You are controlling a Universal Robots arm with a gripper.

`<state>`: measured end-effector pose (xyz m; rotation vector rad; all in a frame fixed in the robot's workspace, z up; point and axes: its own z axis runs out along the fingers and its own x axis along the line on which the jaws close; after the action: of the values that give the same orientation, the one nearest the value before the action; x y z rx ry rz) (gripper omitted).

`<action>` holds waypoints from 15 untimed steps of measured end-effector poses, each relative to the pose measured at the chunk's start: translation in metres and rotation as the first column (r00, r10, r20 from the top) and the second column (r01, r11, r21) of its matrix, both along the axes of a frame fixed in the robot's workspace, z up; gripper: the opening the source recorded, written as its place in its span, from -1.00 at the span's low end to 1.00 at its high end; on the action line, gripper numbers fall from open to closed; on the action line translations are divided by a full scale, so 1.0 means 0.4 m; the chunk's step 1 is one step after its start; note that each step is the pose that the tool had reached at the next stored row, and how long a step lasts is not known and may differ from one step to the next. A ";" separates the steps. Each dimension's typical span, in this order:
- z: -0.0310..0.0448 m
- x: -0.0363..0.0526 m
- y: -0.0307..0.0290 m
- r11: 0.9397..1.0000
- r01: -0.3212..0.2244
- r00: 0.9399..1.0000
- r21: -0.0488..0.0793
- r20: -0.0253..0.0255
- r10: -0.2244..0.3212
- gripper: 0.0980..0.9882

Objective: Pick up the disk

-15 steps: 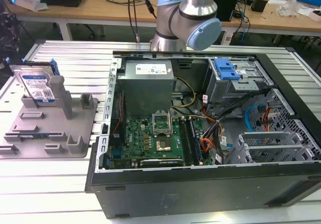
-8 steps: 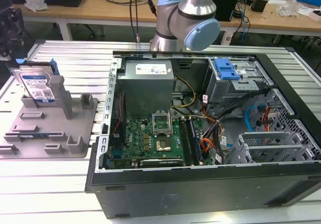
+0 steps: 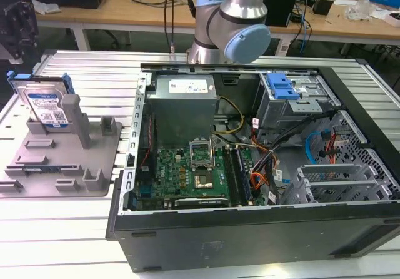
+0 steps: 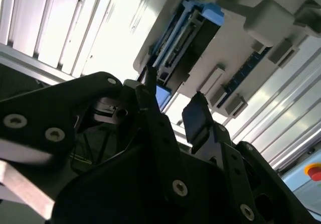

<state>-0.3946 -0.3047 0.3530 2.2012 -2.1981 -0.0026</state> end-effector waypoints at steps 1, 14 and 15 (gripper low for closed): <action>-0.002 -0.006 0.002 1.000 -0.001 1.000 0.000 0.000 0.001 -0.14; -0.028 -0.051 -0.001 1.000 -0.003 1.000 -0.003 0.000 0.003 -0.14; -0.032 -0.049 -0.001 1.000 -0.003 1.000 -0.003 0.000 0.003 -0.14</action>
<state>-0.4144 -0.3050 0.3403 2.2027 -2.1933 0.0005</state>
